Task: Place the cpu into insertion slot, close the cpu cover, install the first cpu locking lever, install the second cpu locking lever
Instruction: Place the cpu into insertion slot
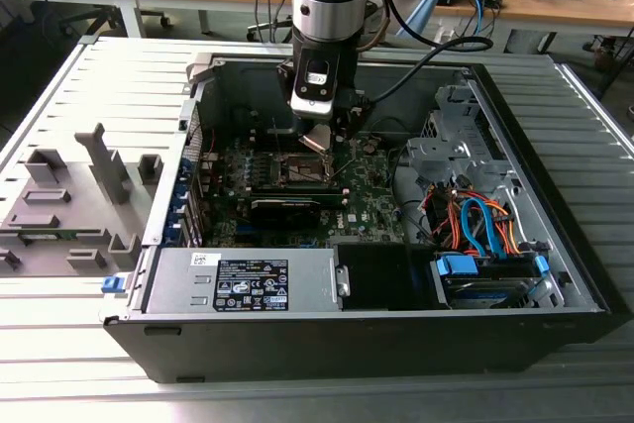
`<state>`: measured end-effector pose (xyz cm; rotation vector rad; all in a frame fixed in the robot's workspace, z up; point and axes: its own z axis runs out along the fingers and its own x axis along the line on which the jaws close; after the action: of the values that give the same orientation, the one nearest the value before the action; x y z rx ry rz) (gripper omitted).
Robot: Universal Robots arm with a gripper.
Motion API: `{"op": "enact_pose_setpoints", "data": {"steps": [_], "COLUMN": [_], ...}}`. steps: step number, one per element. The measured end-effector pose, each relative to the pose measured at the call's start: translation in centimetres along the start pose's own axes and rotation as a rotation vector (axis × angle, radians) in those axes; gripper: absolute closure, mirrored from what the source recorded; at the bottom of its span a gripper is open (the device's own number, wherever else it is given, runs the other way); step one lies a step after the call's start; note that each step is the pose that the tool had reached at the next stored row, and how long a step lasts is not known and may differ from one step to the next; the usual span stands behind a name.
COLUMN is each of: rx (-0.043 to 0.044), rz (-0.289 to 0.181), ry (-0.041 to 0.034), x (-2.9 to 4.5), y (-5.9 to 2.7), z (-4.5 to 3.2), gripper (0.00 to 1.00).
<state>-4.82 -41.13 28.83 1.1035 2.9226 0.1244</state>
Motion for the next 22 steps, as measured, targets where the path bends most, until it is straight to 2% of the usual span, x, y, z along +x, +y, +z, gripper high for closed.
{"op": "enact_pose_setpoints", "data": {"steps": [22], "rx": [-0.0002], "rz": [0.019], "ry": [-0.0015], "x": [0.00], "y": [0.00], "z": [0.00], "gripper": [0.46]}}
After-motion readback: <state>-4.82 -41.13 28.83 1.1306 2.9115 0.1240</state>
